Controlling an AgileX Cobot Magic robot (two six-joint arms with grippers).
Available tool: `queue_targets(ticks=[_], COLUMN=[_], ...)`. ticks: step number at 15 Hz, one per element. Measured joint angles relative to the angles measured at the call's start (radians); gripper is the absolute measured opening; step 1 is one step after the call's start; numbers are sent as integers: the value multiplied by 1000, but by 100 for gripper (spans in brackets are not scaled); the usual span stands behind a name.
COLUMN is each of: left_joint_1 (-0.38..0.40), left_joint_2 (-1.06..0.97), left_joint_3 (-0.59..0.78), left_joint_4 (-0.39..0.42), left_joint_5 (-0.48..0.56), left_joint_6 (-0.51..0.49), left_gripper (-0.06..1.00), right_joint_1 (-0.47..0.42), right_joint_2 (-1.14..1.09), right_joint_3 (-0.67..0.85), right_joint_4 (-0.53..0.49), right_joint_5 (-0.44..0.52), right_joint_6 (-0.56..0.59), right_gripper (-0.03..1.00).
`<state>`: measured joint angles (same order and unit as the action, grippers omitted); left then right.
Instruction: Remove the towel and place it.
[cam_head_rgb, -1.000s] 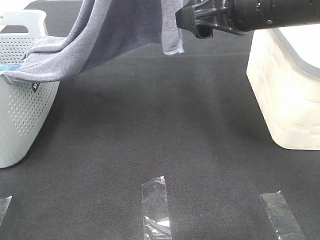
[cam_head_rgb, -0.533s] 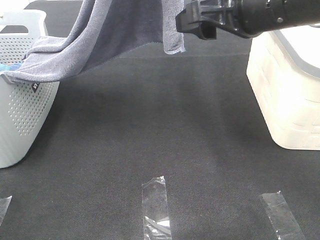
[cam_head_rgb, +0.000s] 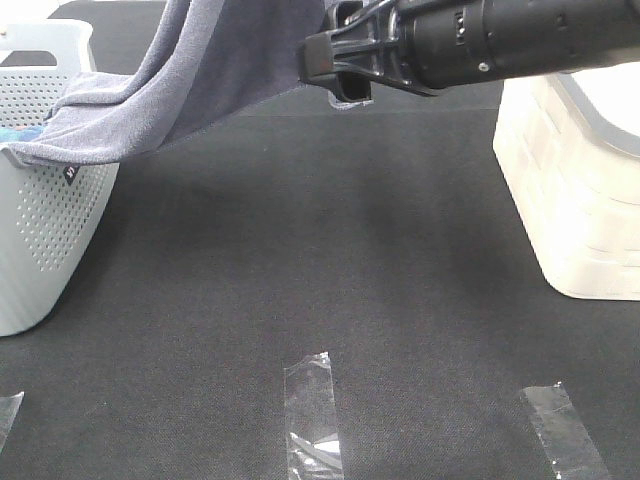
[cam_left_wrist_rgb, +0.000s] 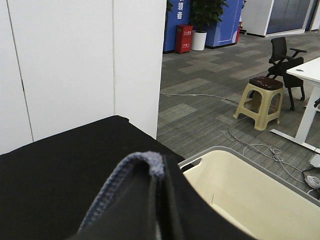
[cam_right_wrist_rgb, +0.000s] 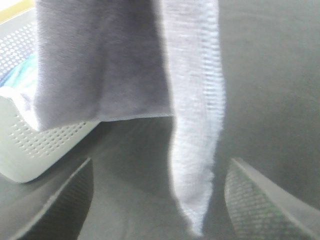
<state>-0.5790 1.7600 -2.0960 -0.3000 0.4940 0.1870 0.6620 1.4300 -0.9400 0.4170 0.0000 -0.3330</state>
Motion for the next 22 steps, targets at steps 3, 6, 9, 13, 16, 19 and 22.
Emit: queue_targets(ticks=[3, 6, 9, 13, 16, 19, 22], left_joint_1=[0, 0, 0, 0, 0, 0, 0], left_joint_2=[0, 0, 0, 0, 0, 0, 12], left_joint_3=[0, 0, 0, 0, 0, 0, 0], left_joint_4=[-1, -3, -3, -3, -2, 44, 105], left_joint_5=[0, 0, 0, 0, 0, 12, 90], left_joint_6=[0, 0, 0, 0, 0, -1, -35], left_gripper=[0, 0, 0, 0, 0, 0, 0], right_joint_1=[-21, -23, -23, -23, -23, -23, -23], right_joint_2=[36, 68, 69, 69, 69, 66, 31], right_joint_3=[0, 0, 0, 0, 0, 0, -63], right_joint_4=[0, 0, -5, -9, -11, -11, -46], right_joint_5=[-38, -67, -72, -74, -74, -21, 209], right_joint_6=[0, 0, 0, 0, 0, -5, -28], right_gripper=[69, 66, 50, 17, 0, 0, 0])
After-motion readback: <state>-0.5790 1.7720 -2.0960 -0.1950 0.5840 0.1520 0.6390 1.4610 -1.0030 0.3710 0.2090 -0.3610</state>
